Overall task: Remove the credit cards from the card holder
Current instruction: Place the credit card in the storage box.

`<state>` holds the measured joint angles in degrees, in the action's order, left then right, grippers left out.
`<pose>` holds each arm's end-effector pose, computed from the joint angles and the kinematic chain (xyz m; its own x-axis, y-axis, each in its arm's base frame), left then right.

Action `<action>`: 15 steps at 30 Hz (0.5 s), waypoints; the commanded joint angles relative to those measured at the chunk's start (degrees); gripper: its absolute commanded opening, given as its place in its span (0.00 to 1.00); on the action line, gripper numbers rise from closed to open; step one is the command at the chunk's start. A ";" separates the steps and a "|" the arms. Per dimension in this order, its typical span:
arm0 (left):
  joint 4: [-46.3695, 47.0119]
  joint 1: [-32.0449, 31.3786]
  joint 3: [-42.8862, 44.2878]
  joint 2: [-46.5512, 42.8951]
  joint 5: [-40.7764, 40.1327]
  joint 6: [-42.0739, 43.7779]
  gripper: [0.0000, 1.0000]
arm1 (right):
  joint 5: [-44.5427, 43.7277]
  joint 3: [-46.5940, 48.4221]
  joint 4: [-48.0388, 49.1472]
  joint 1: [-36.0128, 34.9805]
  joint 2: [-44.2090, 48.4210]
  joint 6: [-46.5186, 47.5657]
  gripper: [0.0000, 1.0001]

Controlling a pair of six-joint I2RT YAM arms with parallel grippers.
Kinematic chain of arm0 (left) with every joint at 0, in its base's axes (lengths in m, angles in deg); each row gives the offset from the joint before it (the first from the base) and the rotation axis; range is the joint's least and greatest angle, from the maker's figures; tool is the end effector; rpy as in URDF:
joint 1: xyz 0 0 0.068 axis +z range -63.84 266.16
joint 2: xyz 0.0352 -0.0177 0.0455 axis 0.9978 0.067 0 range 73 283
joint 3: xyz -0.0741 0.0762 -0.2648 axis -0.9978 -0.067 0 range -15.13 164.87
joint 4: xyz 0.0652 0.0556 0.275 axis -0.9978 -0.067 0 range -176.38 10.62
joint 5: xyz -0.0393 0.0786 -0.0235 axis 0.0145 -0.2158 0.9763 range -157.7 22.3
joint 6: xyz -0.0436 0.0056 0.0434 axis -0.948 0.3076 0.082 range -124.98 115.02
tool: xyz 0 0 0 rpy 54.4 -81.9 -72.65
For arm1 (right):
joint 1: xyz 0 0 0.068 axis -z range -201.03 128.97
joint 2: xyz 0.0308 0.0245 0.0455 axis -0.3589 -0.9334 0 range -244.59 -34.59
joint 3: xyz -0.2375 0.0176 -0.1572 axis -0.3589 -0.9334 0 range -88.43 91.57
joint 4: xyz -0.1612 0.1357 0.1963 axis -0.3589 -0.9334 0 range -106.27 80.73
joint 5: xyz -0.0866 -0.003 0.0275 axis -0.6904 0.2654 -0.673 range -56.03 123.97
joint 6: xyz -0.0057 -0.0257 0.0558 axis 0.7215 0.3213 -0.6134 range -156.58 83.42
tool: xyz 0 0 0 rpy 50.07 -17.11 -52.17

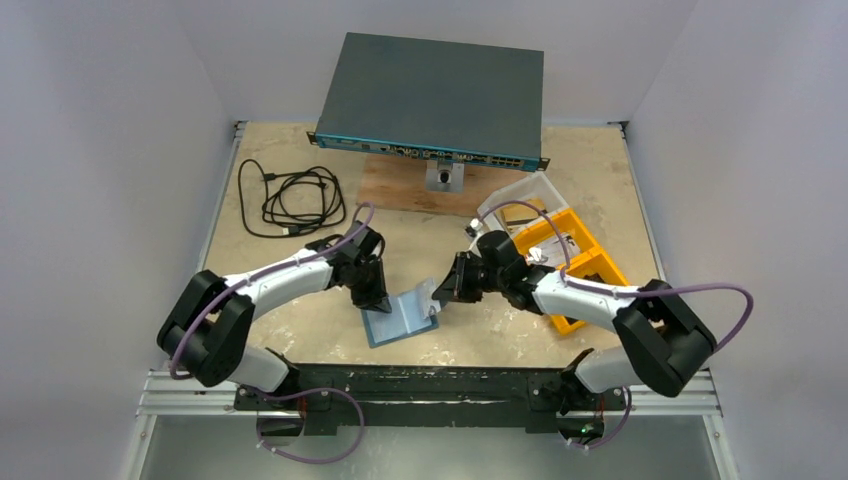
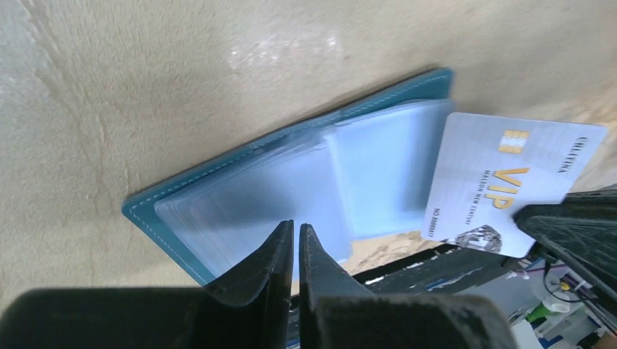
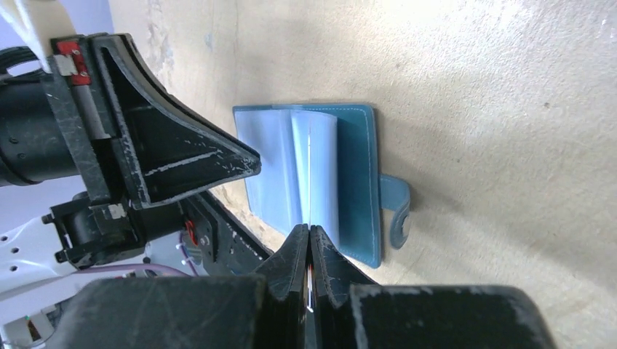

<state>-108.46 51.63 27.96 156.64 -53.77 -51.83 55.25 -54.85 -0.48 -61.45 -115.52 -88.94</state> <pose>0.2222 -0.1666 0.1449 -0.9799 -0.1853 -0.0734 -0.1399 0.9020 -0.4083 0.2154 0.2057 0.1536 -0.9392 0.1695 -0.2985 -0.1252 0.6407 0.7575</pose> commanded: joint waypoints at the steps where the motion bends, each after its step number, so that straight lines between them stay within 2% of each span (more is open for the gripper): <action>1: -3.33 0.07 6.09 -5.73 -2.02 3.47 0.14 | -5.38 3.07 -6.26 0.51 5.73 0.56 0.00; 4: -5.91 0.08 8.24 -8.95 -1.98 4.71 0.34 | -8.40 3.18 -10.23 1.97 9.99 -0.10 0.00; 7: -8.61 0.08 10.21 -11.12 -2.07 6.51 0.47 | -11.58 3.28 -14.61 4.55 14.69 -0.67 0.00; 11: -10.80 0.07 11.32 -13.29 -1.65 8.34 0.55 | -16.29 4.23 -21.29 8.09 20.91 -1.20 0.00; 15: -11.21 0.07 10.86 -15.49 -1.15 8.88 0.57 | -21.10 5.69 -28.59 12.56 25.71 -1.49 0.00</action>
<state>-117.42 51.63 37.69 143.50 -55.15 -45.53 41.39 -52.73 -19.93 -52.54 -94.05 -89.66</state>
